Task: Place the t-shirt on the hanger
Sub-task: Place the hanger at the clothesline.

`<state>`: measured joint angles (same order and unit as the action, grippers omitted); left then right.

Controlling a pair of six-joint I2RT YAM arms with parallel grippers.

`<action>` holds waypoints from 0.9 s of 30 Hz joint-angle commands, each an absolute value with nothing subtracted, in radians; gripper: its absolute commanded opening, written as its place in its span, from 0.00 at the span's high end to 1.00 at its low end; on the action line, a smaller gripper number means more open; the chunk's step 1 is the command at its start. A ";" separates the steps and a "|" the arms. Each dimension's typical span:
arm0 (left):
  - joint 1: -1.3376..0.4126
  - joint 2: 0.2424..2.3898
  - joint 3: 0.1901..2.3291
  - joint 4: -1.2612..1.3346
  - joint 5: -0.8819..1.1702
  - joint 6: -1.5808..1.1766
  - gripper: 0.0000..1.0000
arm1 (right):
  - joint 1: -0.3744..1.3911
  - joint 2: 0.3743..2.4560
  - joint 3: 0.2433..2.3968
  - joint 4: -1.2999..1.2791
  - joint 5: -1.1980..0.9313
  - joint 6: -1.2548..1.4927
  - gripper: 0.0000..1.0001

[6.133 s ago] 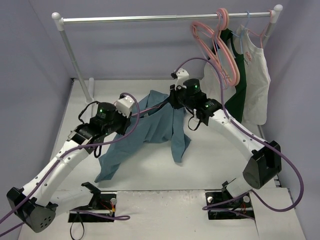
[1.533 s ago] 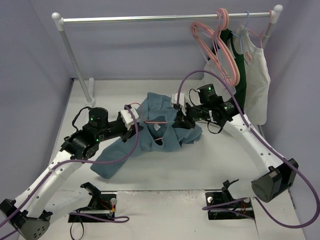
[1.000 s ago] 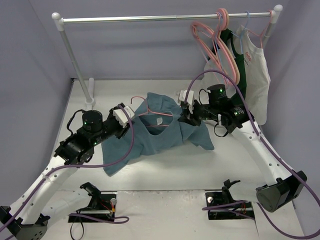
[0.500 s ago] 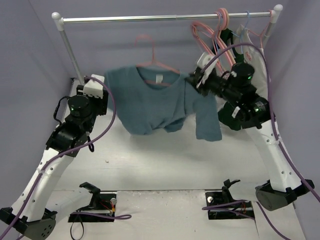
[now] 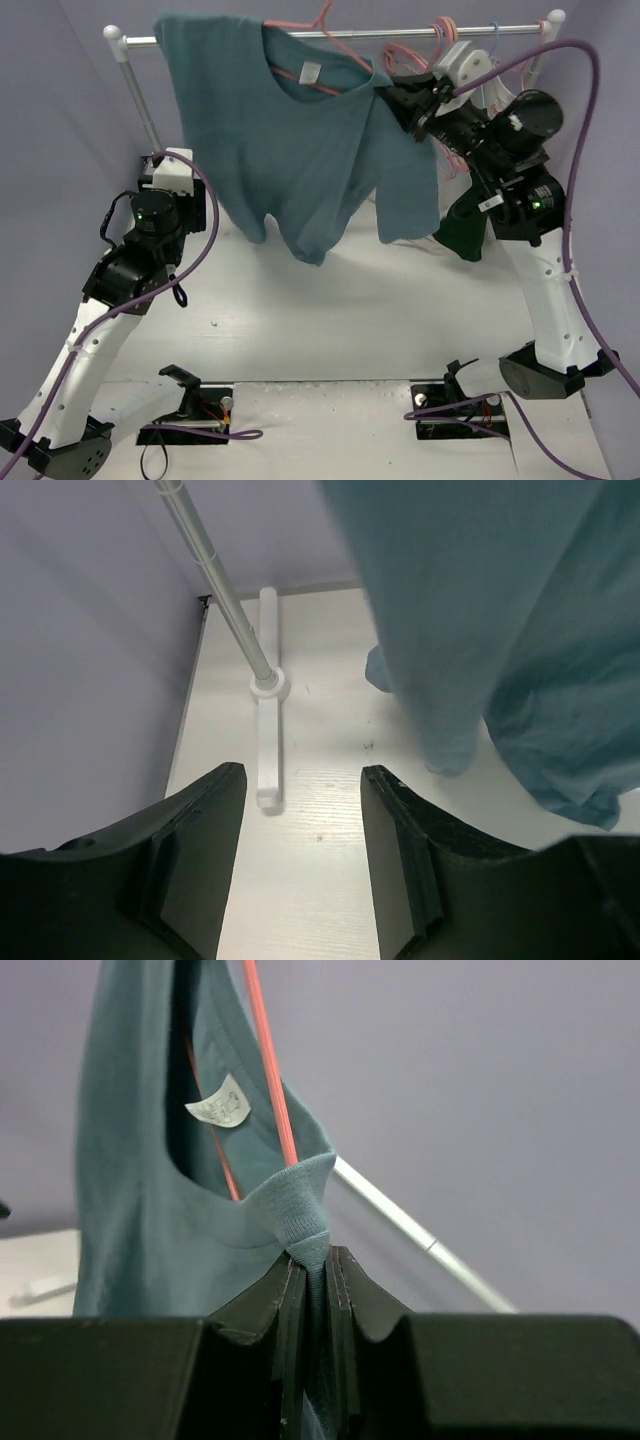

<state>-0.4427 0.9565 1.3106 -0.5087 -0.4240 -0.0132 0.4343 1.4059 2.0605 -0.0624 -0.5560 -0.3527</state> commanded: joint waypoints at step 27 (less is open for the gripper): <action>-0.379 0.974 1.215 -0.626 -0.428 -0.227 0.22 | 0.434 1.469 1.879 0.021 0.078 -0.179 1.00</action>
<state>-0.3901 0.9726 1.1980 -0.6487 -0.4255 -0.2081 0.4351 1.4528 1.8076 -0.1253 0.0048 -0.2058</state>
